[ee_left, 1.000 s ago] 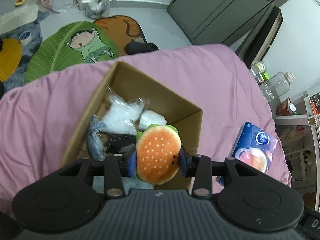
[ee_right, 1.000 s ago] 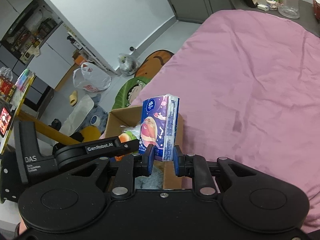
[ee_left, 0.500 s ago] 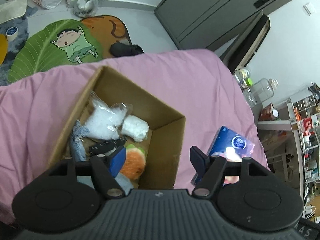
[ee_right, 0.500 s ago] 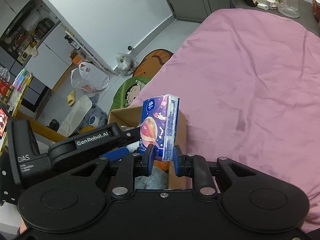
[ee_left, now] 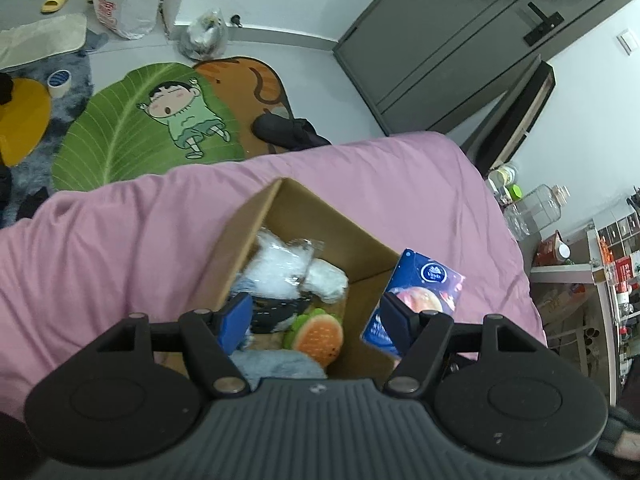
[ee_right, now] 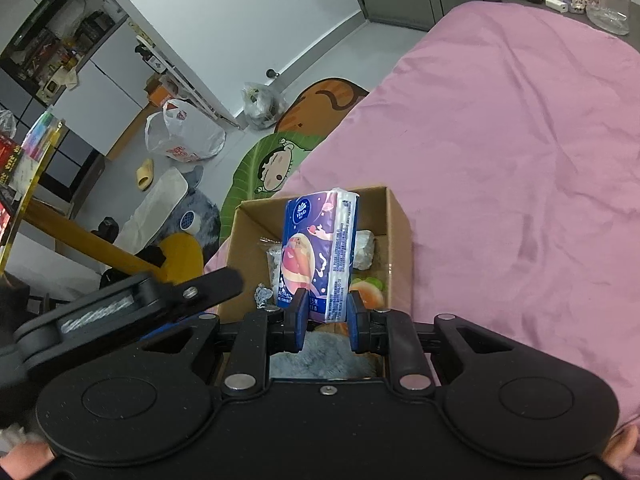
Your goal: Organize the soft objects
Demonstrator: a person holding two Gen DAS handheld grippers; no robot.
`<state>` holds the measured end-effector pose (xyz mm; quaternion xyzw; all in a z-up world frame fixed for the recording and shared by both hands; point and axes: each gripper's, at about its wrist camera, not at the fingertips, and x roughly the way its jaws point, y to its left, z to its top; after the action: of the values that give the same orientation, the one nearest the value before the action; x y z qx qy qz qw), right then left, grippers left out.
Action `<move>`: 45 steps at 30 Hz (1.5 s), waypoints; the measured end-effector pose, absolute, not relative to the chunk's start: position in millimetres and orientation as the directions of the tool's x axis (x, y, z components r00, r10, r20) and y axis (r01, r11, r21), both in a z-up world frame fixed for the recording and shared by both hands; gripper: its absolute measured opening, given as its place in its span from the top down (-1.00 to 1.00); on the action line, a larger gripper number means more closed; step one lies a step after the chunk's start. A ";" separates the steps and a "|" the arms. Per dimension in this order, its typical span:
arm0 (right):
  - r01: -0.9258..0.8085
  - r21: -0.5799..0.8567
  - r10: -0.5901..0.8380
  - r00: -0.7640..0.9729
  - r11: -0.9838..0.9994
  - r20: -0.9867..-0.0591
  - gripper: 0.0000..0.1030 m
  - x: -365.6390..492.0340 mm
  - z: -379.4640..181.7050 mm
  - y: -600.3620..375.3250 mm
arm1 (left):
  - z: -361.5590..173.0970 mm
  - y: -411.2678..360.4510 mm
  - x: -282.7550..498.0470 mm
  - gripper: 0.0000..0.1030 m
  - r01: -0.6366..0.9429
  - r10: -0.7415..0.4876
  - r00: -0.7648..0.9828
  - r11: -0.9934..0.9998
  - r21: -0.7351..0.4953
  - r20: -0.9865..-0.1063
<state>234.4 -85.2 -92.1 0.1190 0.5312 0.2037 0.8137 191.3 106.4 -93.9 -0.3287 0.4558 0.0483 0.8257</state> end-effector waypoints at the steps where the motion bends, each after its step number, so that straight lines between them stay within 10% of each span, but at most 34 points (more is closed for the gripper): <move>1: -0.204 0.409 0.456 0.353 0.890 -0.817 0.61 235.0 -92.9 -83.1 | -92.7 109.7 189.2 -0.34 -0.382 -0.215 0.582 0.779 -0.497 -0.784; 45: -0.228 0.322 0.393 0.599 0.919 -0.697 -1.00 134.7 8.2 -101.1 | 13.1 106.6 80.5 -0.82 -0.254 -0.066 0.656 0.919 -0.302 -0.752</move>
<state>134.7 -101.1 8.2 0.1003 0.4122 0.1748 0.8885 80.5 106.6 13.1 -0.1944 0.4114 0.0531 0.8889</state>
